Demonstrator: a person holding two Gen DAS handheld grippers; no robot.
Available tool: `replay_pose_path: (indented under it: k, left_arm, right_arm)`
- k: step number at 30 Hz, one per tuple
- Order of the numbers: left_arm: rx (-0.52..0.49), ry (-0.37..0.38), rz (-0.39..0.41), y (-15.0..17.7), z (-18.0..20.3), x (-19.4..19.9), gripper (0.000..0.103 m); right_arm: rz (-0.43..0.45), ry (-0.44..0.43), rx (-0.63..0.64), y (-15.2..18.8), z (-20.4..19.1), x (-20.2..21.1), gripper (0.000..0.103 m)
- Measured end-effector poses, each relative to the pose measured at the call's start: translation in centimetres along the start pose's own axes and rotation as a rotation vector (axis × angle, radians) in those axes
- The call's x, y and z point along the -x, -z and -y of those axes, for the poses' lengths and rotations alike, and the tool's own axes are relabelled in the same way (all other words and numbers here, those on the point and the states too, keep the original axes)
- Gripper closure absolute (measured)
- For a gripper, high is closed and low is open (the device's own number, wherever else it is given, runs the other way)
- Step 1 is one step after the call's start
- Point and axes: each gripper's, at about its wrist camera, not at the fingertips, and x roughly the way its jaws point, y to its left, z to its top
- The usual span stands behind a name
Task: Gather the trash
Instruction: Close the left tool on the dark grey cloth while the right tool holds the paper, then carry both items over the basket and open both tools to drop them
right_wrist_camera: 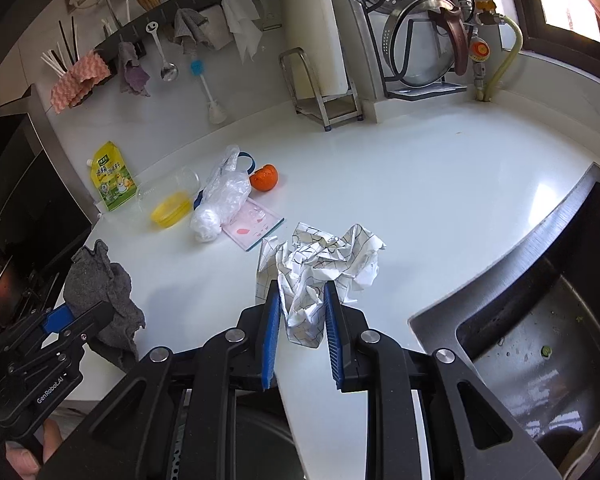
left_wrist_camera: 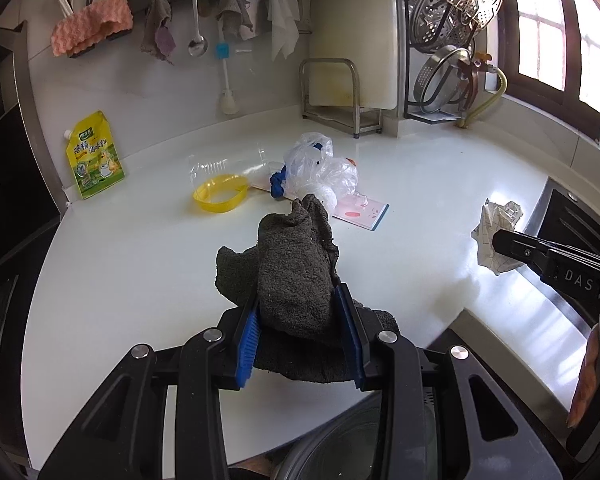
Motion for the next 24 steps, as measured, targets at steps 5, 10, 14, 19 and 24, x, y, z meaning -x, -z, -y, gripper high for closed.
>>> replay_pose_path:
  k: [5, 10, 14, 19, 24]
  left_arm:
    - [-0.014, 0.021, 0.011, 1.5, 0.4, 2.3, 0.068]
    - [-0.026, 0.035, 0.035, 3.3, 0.6, 4.7, 0.068]
    - [-0.024, 0.061, 0.031, 4.8, 0.7, 6.2, 0.068]
    - [-0.042, 0.088, 0.025, 6.6, 1.3, 7.7, 0.068]
    - [-0.054, 0.113, 0.016, 8.5, 1.5, 9.0, 0.068]
  right_arm:
    - [0.047, 0.007, -0.014, 2.7, -1.6, 4.0, 0.082]
    - [0.044, 0.001, -0.054, 6.2, -2.5, 6.2, 0.082]
    - [0.054, 0.003, -0.076, 8.5, -3.2, 8.0, 0.082]
    - [0.067, 0.01, -0.088, 10.7, -3.9, 10.1, 0.082]
    - [0.061, 0.013, -0.092, 13.0, -4.4, 11.4, 0.082]
